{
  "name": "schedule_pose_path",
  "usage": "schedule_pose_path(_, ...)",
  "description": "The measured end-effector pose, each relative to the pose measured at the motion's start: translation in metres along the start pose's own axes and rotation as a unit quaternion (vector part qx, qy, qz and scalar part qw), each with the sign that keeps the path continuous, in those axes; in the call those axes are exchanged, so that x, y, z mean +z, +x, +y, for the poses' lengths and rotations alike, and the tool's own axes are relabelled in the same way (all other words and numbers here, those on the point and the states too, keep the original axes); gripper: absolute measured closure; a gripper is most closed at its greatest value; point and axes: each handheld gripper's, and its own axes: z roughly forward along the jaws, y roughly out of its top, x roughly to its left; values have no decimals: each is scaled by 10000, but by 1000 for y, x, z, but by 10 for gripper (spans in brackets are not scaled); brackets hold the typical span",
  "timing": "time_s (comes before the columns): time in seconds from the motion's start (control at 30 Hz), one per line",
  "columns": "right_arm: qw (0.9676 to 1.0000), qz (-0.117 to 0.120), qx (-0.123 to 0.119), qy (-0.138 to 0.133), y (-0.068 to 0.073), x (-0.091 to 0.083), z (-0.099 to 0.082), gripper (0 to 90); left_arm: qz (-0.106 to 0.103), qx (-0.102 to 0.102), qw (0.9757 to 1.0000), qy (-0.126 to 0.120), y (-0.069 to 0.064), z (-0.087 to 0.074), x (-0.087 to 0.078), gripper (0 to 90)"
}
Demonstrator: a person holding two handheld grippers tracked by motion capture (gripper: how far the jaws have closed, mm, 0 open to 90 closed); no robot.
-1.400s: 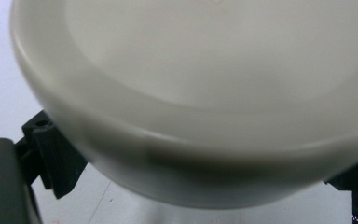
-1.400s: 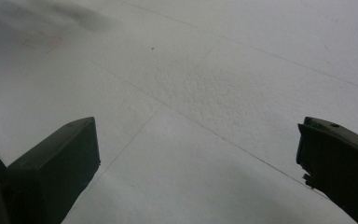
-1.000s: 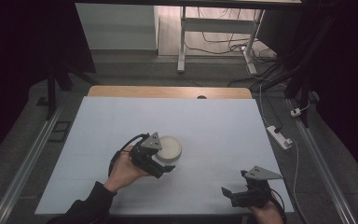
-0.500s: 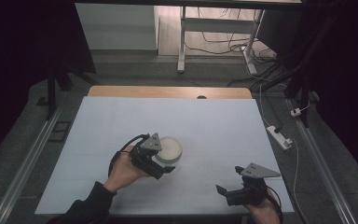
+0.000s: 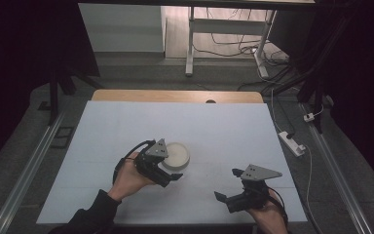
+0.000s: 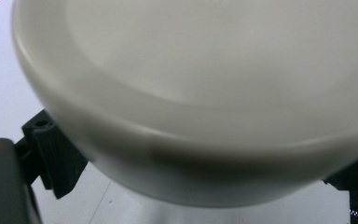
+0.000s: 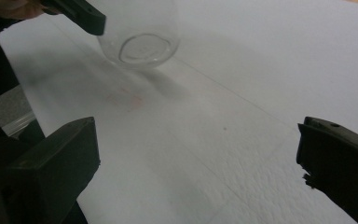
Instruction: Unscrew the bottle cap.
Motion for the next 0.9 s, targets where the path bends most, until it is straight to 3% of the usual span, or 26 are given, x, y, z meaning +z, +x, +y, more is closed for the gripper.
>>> schedule_pose_path(0.17, 9999, 77, -119, -89, 3, 6, 10, 0, -6, 8, 10000, -17, 0, 0, 0, 73)
schedule_pose_path(0.4, 9990, 308, -32, -310, 4, 15, 25, 0, -3, 26, 10000, -27, -1, 0, -1, 73)
schedule_pose_path(0.53, 9987, 295, -76, -405, 4, 20, 33, 0, -3, 13, 10000, -23, -1, 0, 0, 73)
schedule_pose_path(0.9, 9986, 430, -162, -261, 9, 34, 49, 0, 22, 9, 10000, -11, -2, -1, 1, 73)
